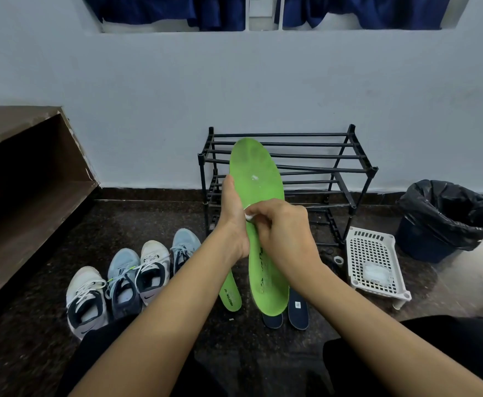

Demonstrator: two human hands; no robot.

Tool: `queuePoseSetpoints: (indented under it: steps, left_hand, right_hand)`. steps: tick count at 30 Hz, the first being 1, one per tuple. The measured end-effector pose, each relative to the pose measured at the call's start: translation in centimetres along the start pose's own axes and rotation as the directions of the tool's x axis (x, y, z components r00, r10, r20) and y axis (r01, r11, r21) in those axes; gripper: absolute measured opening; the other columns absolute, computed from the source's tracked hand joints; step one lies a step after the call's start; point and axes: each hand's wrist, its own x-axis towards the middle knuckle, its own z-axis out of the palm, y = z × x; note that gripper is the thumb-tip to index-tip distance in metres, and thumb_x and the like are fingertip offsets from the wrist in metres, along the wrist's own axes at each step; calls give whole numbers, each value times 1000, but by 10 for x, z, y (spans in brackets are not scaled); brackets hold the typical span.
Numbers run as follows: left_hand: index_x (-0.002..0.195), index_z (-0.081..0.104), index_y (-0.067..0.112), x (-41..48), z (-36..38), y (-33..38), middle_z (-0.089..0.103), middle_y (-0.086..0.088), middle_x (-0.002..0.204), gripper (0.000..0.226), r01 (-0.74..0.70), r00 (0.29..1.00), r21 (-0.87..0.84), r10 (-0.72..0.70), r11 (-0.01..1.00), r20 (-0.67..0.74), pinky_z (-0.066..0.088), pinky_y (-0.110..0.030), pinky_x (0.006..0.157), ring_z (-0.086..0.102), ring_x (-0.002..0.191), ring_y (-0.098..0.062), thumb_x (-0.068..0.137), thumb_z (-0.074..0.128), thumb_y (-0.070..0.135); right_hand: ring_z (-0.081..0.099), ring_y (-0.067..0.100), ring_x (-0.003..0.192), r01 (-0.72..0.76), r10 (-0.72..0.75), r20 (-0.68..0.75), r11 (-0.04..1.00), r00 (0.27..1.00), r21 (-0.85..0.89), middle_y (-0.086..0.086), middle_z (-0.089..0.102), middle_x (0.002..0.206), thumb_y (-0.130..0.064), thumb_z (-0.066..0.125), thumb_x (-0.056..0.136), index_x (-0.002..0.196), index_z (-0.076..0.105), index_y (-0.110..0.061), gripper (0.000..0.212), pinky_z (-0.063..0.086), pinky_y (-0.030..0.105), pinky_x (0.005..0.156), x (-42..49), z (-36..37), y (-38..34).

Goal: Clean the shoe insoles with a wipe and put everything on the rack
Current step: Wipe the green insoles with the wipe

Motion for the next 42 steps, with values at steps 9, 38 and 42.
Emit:
queuePoseSetpoints:
  steps: [9, 38, 42]
  left_hand:
    - [71, 70, 14, -2, 3, -4, 69, -7, 65, 70, 40, 997, 71, -45, 997, 69, 50, -29, 61, 64, 61, -23, 94, 26, 64]
    - [97, 68, 8, -4, 0, 4, 68, -16, 92, 76, -28, 995, -18, 29, 999, 91, 48, -33, 68, 62, 77, -29, 93, 22, 67]
    - [74, 67, 16, -5, 5, -5, 66, -6, 69, 68, 8, 992, 25, -12, 1000, 128, 47, -29, 62, 61, 63, -23, 93, 24, 65]
  right_hand:
    - [67, 24, 86, -39, 38, -8, 998, 999, -48, 5, 73, 93, 3, 60, 81, 94, 75, -12, 25, 48, 25, 83, -1, -3, 2]
    - [64, 29, 90, 36, -25, 71, 988, 997, -153, 7, 72, 90, 4, 59, 80, 93, 74, -13, 26, 51, 39, 80, -1, 2, 6]
    - [59, 33, 92, 24, -11, 52, 968, 999, -250, 10, 70, 91, 8, 54, 78, 97, 72, -9, 30, 48, 39, 77, 8, -3, 11]
